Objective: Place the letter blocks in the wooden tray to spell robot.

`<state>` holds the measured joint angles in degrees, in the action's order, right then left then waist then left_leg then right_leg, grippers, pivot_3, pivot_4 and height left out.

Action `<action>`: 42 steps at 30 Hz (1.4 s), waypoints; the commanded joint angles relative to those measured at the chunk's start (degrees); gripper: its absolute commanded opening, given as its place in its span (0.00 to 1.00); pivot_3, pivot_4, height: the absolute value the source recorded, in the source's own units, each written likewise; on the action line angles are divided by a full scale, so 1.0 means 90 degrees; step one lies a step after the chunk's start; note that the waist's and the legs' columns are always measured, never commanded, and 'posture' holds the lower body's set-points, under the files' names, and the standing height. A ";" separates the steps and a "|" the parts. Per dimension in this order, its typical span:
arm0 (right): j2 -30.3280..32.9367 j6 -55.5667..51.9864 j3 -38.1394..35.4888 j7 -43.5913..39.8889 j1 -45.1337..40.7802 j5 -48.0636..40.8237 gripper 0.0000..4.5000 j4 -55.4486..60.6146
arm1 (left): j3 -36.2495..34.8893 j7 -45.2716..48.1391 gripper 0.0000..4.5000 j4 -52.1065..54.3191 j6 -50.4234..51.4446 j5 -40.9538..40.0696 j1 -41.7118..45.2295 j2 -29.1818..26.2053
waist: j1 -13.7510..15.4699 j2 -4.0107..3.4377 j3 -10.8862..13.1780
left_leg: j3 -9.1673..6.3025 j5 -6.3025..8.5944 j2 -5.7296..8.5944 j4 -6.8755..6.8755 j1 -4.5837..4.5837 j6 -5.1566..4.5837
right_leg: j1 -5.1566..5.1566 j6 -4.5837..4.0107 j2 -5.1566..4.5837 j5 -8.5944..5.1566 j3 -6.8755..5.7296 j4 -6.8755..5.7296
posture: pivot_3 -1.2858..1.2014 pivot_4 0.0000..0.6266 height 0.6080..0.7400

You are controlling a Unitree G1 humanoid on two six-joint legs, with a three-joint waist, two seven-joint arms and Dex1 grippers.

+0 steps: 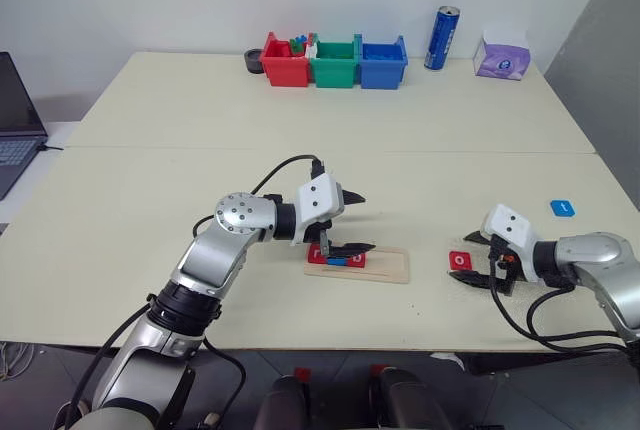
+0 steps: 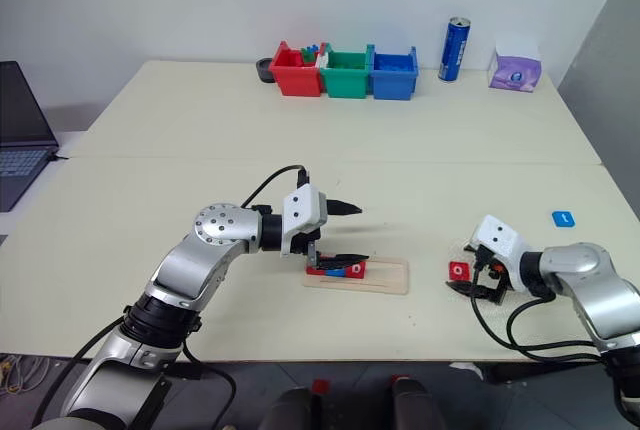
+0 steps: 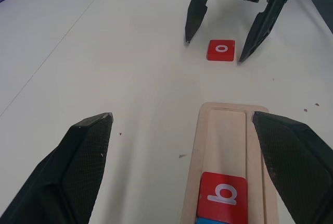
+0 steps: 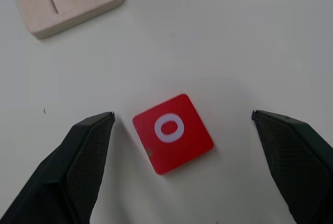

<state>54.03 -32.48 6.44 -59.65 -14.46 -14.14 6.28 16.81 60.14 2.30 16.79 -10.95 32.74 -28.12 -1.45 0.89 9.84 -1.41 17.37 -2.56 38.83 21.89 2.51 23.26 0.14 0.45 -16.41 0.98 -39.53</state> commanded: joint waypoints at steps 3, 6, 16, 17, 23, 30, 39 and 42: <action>0.0118 0.0167 0.0211 -0.0465 -0.0374 0.0134 0.92 -0.0357 | -0.0235 0.0020 1.00 0.0145 -0.0179 -0.0046 -0.0014 -0.0146 | -0.0003 0.0000 0.0000 | -0.0002 0.0000 -0.0003 0.0001 -0.0003 0.0000 | 0.0000 -0.0001 0.0002 0.0000 -0.0002 -0.0003 | 0.52 0.24 1.00; -0.0006 0.0206 0.0255 -0.0418 -0.0466 0.0199 0.73 -0.0435 | -0.0299 0.0044 1.00 0.0121 -0.0188 -0.0095 -0.0059 -0.0206 | -0.0003 0.0000 0.0000 | -0.0002 0.0000 -0.0002 0.0000 -0.0003 0.0000 | 0.0000 -0.0001 0.0002 0.0000 -0.0001 -0.0005 | 0.52 0.24 1.00; -0.0113 0.0037 0.0111 -0.0413 -0.0447 0.0106 0.32 -0.0067 | -0.0735 0.1247 1.00 -0.0408 -0.0670 -0.0604 -0.0255 -0.0944 | -0.0008 0.0000 0.0000 | -0.0001 -0.0001 -0.0005 0.0003 -0.0007 0.0001 | 0.0000 -0.0001 0.0001 0.0000 -0.0003 -0.0012 | 0.52 0.24 1.00; -0.0097 -0.0034 0.0065 -0.0419 -0.0450 0.0040 0.32 0.0094 | -0.0774 0.1416 1.00 -0.0484 -0.0697 -0.0645 -0.0254 -0.1045 | -0.0008 -0.0001 0.0000 | -0.0001 -0.0001 -0.0004 0.0004 -0.0006 0.0001 | 0.0000 -0.0001 0.0001 0.0000 -0.0004 -0.0013 | 0.52 0.24 1.00; -0.0072 -0.0617 0.0039 -0.0302 -0.0379 -0.0247 0.32 0.1378 | -0.0805 0.2037 1.00 -0.0770 -0.1105 -0.0596 -0.0229 -0.1453 | -0.0010 -0.0003 0.0002 | -0.0004 0.0000 -0.0006 0.0003 -0.0004 0.0000 | 0.0002 -0.0001 0.0004 0.0000 -0.0007 -0.0013 | 0.52 0.24 1.00; -0.0744 -0.1389 0.0757 0.0233 -0.0805 -0.0200 0.32 0.2158 | -0.0702 0.2209 1.00 -0.0971 -0.1663 -0.0318 -0.0212 -0.1510 | -0.0010 -0.0002 0.0002 | -0.0004 0.0000 -0.0005 0.0004 -0.0004 0.0000 | 0.0002 -0.0001 0.0002 0.0000 -0.0007 -0.0015 | 0.52 0.24 1.00; -0.1592 -0.1549 0.1574 0.0674 -0.1533 0.0170 0.32 0.1535 | -0.0802 0.2128 1.00 -0.1331 -0.1917 -0.0119 -0.0127 -0.1571 | -0.0012 -0.0002 0.0002 | -0.0003 0.0000 -0.0005 0.0006 -0.0001 0.0000 | 0.0008 -0.0002 0.0003 0.0000 -0.0006 -0.0022 | 0.52 0.24 1.00; -0.1625 -0.1454 0.1722 0.0605 -0.1661 0.0257 0.32 0.1355 | -0.0846 0.2114 1.00 -0.1402 -0.2008 -0.0095 -0.0191 -0.1618 | -0.0008 -0.0002 0.0002 | -0.0002 0.0000 -0.0004 0.0006 0.0000 0.0000 | 0.0008 -0.0002 0.0002 0.0000 -0.0007 -0.0021 | 0.52 0.24 1.00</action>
<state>39.44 -46.65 21.85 -53.81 -28.10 -12.38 18.31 10.90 79.40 -10.39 0.20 -12.08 30.46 -41.69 -1.52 0.87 9.86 -1.44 17.37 -2.60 38.88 21.89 2.50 23.34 0.13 0.47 -16.42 0.92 -39.72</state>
